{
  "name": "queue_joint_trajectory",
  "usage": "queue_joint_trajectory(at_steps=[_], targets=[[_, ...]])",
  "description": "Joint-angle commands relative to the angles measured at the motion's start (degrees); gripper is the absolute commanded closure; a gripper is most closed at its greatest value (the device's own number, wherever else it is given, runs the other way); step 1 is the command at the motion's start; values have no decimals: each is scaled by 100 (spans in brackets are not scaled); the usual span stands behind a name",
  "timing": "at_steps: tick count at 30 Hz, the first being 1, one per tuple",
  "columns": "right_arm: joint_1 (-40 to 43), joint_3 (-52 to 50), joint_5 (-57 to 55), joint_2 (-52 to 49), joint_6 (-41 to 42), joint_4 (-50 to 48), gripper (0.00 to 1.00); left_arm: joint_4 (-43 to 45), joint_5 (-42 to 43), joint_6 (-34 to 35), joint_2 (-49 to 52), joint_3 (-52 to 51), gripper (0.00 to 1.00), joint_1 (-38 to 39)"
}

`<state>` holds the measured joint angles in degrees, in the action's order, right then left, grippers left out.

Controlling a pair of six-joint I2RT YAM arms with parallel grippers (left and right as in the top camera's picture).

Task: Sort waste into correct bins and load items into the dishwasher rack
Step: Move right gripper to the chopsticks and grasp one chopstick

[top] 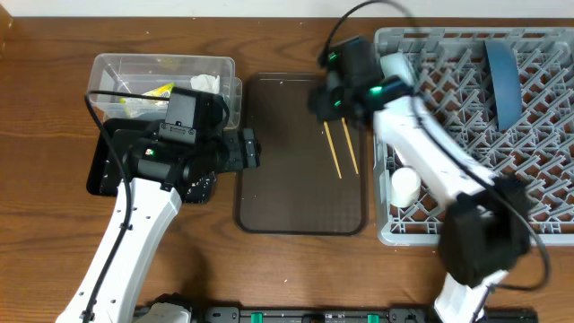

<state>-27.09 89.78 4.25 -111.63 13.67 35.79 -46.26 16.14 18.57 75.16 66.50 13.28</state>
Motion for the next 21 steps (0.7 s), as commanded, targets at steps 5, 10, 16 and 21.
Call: queue_joint_trajectory(at_steps=[5, 10, 16, 21], targets=[[-223, -35, -662, -793, 476, 66, 50, -15, -37, -50, -26, 122, 12, -20], [-223, -35, -793, -1178, 474, 125, 54, -15, -37, -50, -26, 122, 12, -20], [-223, -35, -798, -1427, 476, 240, 63, -15, -37, -48, -26, 122, 12, -20], [-223, -35, -811, -1504, 485, 505, 89, -15, -37, -48, -26, 122, 12, -20]])
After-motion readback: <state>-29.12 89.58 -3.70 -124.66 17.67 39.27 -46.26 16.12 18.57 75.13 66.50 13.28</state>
